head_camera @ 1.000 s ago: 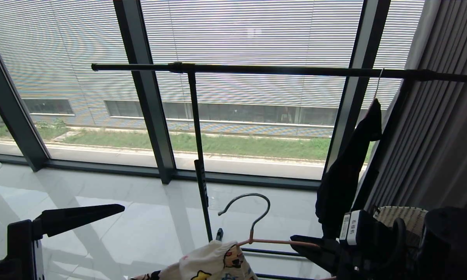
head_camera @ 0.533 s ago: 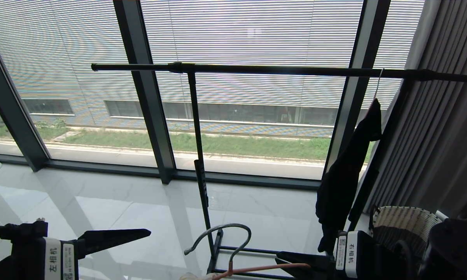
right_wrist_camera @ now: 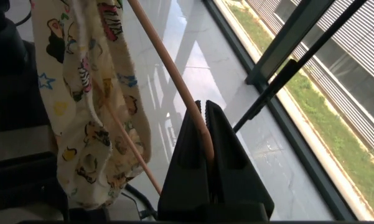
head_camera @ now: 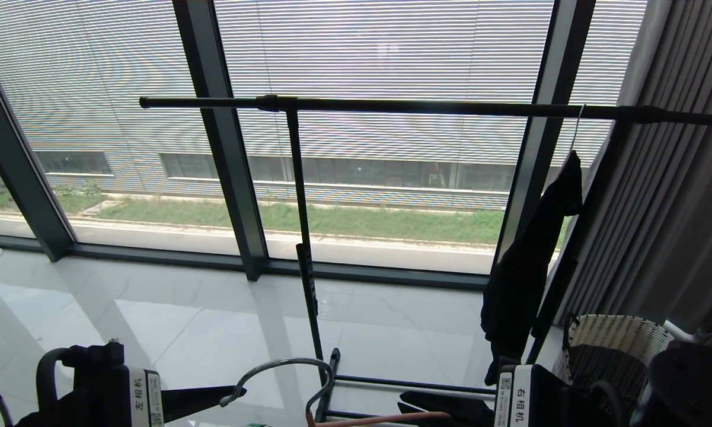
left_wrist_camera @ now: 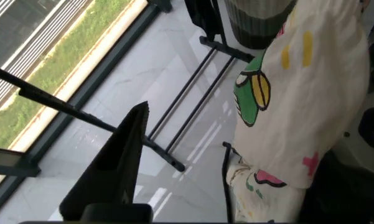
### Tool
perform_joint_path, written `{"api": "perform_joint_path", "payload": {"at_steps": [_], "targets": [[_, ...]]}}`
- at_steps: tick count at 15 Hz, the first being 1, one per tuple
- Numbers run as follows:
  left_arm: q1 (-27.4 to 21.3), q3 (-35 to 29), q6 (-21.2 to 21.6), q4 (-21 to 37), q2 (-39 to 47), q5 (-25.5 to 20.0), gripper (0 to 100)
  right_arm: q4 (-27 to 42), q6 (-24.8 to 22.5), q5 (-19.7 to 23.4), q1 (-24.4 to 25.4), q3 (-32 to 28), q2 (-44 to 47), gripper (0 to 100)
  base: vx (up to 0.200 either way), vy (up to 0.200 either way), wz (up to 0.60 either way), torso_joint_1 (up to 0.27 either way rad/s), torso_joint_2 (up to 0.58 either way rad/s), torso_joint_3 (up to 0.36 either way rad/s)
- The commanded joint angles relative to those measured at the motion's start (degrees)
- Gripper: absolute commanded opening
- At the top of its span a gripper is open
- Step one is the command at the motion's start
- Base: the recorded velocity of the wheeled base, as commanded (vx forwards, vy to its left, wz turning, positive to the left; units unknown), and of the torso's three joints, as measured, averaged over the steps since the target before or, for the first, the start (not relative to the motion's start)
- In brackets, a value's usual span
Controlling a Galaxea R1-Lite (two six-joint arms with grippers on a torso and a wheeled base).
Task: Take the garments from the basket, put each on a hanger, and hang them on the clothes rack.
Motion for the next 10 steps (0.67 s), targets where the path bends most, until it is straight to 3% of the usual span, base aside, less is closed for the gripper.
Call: {"api": "perform_joint_path", "payload": {"at_steps": [1,3,4,8,10], "targets": [[-0.3,0.3,0.0,0.0,0.5,0.0,0,0.0,-0.1,0.0,0.2,-0.7,0.4,0,0.000,0.000,0.00,0.000,0.00,0.000],[-0.3,0.8,0.1,0.0,0.5,-0.1,0,0.0,-0.1,-0.2,0.2,-0.7,0.6,0,0.000,0.000,0.00,0.000,0.00,0.000],[-0.3,1.2,0.2,0.0,0.4,-0.1,0,0.0,-0.2,-1.0,0.2,-0.7,0.9,100,0.000,0.000,0.00,0.000,0.00,0.000],[0.0,2.9,0.3,-0.1,-0.5,1.0,0,0.1,-0.3,-4.8,-0.3,0.2,0.9,100,0.000,0.000,0.00,0.000,0.00,0.000],[3.7,5.1,0.4,-0.1,-2.4,3.8,0,0.0,-0.3,-6.6,-1.9,1.1,0.6,100,0.000,0.000,0.00,0.000,0.00,0.000]]}}
